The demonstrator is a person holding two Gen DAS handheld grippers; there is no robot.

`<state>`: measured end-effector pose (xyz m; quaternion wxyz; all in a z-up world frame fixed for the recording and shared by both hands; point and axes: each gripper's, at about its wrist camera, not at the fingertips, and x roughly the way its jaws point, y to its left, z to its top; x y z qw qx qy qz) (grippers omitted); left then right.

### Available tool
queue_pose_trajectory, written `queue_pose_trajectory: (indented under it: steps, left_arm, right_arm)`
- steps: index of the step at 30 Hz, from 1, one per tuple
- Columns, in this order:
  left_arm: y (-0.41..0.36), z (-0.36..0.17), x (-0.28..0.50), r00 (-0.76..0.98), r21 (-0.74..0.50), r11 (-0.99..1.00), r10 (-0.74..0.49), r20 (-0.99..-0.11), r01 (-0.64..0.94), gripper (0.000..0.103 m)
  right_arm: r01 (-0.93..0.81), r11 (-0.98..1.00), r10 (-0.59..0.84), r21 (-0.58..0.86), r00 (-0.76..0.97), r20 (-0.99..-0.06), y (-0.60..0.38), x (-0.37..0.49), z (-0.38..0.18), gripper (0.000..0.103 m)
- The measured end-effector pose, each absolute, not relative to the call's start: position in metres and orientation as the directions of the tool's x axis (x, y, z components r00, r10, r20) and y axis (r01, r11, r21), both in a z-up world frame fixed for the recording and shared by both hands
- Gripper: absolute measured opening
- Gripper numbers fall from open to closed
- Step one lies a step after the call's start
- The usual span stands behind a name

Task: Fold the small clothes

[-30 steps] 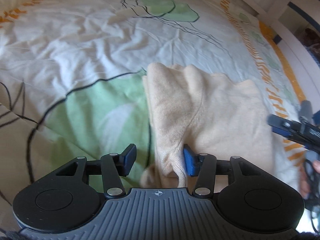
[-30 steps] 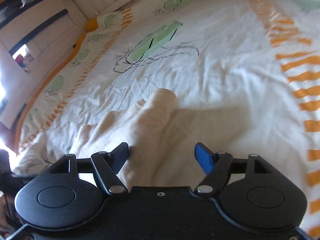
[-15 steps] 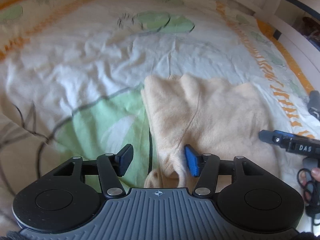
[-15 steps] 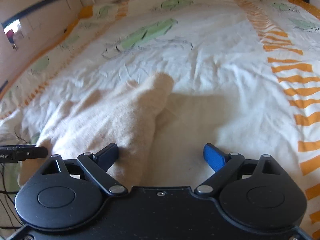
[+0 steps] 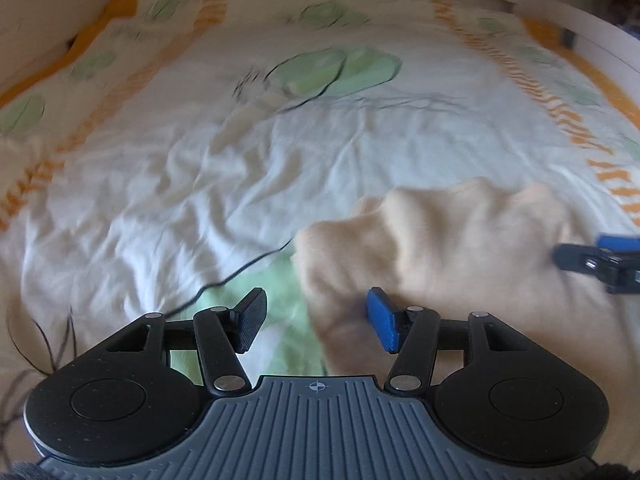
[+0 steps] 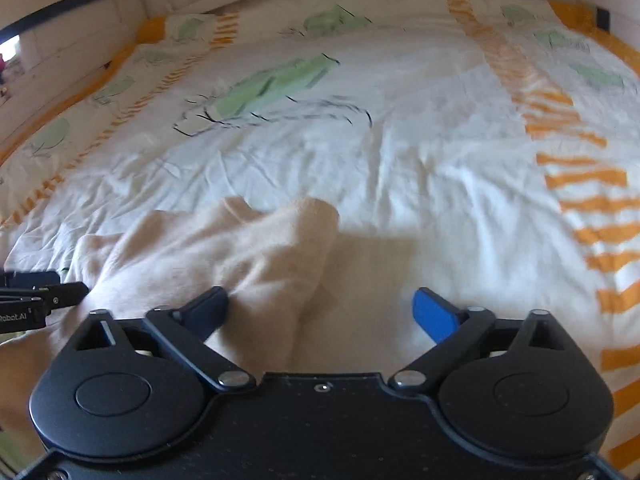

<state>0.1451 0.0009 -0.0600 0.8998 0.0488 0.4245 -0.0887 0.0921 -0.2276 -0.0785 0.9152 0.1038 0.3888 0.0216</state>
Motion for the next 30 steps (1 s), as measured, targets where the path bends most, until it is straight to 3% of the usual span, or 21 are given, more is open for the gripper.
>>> queue_pose_trajectory:
  steps: [4,16,24,30]
  left_arm:
    - [0.008,-0.063,0.147,0.614,-0.027,0.984,-0.130,-0.779,0.175,0.061]
    - [-0.004,-0.024,0.116,0.668,-0.002,0.969,-0.172,-0.724,0.247,0.059]
    - [-0.015,-0.049,0.101,0.615,-0.006,0.961,-0.181,-0.767,0.275,0.060]
    - [-0.011,-0.042,0.099,0.627,-0.020,0.969,-0.174,-0.759,0.245,0.060]
  right_arm:
    - [0.044,0.973,0.129,0.228,0.713,-0.690,-0.231,0.089,-0.088,0.101]
    - [0.029,0.954,0.183,0.297,0.728,-0.661,-0.238,0.066,-0.056,0.101]
    - [-0.007,0.985,0.138,0.171,0.622,-0.771,-0.209,0.048,-0.070,0.102]
    - [0.021,0.980,0.138,0.197,0.641,-0.755,-0.215,0.045,-0.063,0.102]
